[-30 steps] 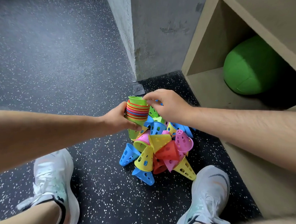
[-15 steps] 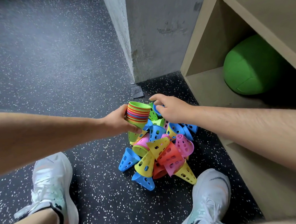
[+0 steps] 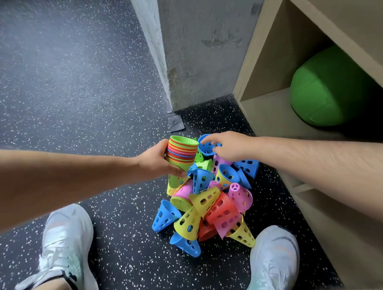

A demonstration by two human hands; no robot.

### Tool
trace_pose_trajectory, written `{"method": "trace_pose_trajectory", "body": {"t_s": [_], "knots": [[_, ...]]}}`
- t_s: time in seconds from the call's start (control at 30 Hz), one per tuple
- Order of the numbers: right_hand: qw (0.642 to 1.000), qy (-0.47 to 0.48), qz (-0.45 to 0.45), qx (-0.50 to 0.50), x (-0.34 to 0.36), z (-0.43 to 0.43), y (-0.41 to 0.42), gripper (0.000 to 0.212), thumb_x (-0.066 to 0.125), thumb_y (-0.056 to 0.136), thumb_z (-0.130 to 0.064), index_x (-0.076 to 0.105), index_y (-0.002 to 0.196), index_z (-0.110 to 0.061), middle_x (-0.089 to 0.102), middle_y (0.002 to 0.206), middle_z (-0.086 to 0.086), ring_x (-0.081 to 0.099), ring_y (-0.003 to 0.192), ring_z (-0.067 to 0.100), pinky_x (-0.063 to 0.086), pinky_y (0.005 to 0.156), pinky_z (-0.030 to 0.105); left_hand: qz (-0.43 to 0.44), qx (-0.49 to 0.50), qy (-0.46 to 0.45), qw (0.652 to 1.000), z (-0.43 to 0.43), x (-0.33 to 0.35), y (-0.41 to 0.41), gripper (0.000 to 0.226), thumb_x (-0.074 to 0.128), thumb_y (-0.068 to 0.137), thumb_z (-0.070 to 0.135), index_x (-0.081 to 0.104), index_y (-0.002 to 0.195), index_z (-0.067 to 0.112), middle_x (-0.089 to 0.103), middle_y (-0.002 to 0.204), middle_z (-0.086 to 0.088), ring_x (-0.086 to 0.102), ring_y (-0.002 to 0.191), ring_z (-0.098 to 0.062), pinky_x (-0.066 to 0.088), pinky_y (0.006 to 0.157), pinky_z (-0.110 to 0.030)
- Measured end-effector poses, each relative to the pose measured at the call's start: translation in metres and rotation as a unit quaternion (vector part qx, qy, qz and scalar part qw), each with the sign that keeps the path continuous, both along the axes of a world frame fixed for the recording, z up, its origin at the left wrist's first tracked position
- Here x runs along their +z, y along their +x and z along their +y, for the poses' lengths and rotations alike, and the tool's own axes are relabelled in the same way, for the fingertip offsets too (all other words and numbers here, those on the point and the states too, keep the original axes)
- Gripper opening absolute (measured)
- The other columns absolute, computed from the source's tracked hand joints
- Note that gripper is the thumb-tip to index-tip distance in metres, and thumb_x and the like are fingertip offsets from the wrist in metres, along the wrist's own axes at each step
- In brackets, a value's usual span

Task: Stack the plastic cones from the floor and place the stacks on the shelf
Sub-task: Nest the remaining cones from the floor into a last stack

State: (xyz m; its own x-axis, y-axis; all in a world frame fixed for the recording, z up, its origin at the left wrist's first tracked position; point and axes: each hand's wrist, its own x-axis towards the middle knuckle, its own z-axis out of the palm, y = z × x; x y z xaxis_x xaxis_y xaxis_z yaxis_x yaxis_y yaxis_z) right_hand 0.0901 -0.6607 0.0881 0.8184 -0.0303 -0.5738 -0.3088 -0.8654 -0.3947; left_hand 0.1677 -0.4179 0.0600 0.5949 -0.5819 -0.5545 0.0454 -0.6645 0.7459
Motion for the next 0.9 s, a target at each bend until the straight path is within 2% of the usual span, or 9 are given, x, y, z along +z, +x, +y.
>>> {"method": "trace_pose_trajectory", "body": {"t_s": [0.07,0.13,0.17,0.23,0.4,0.53,0.63,0.77,0.9], "knots": [[0.999,-0.006,0.011,0.05,-0.007,0.002,0.005,0.044,0.04,0.094,-0.022,0.065,0.119,-0.048,0.056,0.119,-0.012,0.062,0.069,0.013,0.054,0.065,0.023,-0.002,0.001,0.0,1.0,-0.003,-0.002,0.001,0.096,0.102,0.043,0.036,0.055,0.127,0.028,0.075,0.112,0.003,0.072,0.106,-0.015,0.056,0.102,-0.044],[0.993,-0.042,0.028,0.105,-0.016,0.004,0.011,0.04,0.039,0.09,-0.03,0.069,0.107,-0.05,0.06,0.133,-0.012,0.059,0.117,0.02,0.049,0.1,0.038,0.001,0.002,0.0,1.0,-0.004,-0.004,0.003,0.091,0.104,0.05,0.028,0.055,0.127,0.027,0.075,0.112,0.003,0.072,0.107,-0.015,0.056,0.102,-0.045],[0.988,-0.071,0.046,0.132,-0.019,0.005,0.013,0.04,0.039,0.092,-0.03,0.069,0.113,-0.047,0.056,0.142,-0.012,0.047,0.132,0.021,0.04,0.11,0.042,0.005,0.002,0.0,1.0,-0.004,-0.005,0.005,0.088,0.104,0.053,0.025,0.055,0.127,0.027,0.075,0.113,0.002,0.072,0.107,-0.016,0.056,0.103,-0.045],[0.978,-0.114,0.073,0.158,-0.027,0.005,0.016,0.043,0.039,0.094,-0.035,0.061,0.131,-0.04,0.046,0.152,-0.009,0.034,0.142,0.024,0.032,0.115,0.046,0.013,0.004,0.0,1.0,-0.004,-0.006,0.007,0.088,0.103,0.054,0.022,0.055,0.127,0.025,0.074,0.114,0.001,0.071,0.107,-0.017,0.055,0.103,-0.045],[0.987,-0.12,0.046,0.099,-0.035,-0.004,0.023,0.048,0.043,0.089,-0.051,0.059,0.131,-0.035,0.052,0.144,0.004,0.038,0.136,0.034,0.032,0.112,0.053,0.02,0.008,0.001,1.0,0.001,-0.01,0.012,0.087,0.103,0.055,0.019,0.054,0.128,0.023,0.074,0.115,-0.002,0.071,0.109,-0.019,0.055,0.104,-0.046],[0.993,-0.049,-0.11,0.004,-0.009,-0.01,0.029,0.028,0.063,0.094,-0.026,0.069,0.122,-0.027,0.062,0.134,-0.003,0.05,0.129,0.024,0.034,0.114,0.044,0.022,0.009,0.004,1.0,0.004,-0.008,0.013,0.082,0.099,0.063,0.009,0.053,0.129,0.019,0.073,0.116,-0.005,0.071,0.109,-0.02,0.056,0.103,-0.045],[0.972,0.052,-0.21,-0.093,0.006,-0.009,0.035,0.021,0.062,0.09,-0.009,0.072,0.101,-0.023,0.071,0.103,-0.005,0.063,0.099,0.014,0.051,0.093,0.034,0.017,0.007,0.008,1.0,0.004,-0.008,0.012,0.082,0.099,0.063,0.009,0.053,0.129,0.02,0.073,0.116,-0.004,0.071,0.108,-0.02,0.057,0.102,-0.045],[0.949,0.116,-0.262,-0.13,0.021,0.002,0.041,0.025,0.062,0.091,-0.007,0.07,0.111,-0.02,0.068,0.096,-0.005,0.06,0.086,0.011,0.045,0.074,0.013,0.015,0.009,0.014,1.0,0.005,-0.006,0.011,0.082,0.102,0.057,0.016,0.055,0.123,0.025,0.074,0.114,-0.002,0.071,0.107,-0.019,0.057,0.101,-0.045],[0.945,0.126,-0.279,-0.112,0.035,0.021,0.043,0.015,0.062,0.094,-0.013,0.073,0.103,-0.019,0.067,0.089,-0.01,0.061,0.079,0.009,0.049,0.074,0.021,0.002,0.01,0.018,1.0,0.008,-0.006,0.011,0.091,0.101,0.04,0.038,0.056,0.119,0.029,0.075,0.11,0.002,0.072,0.105,-0.018,0.058,0.099,-0.046]]}}
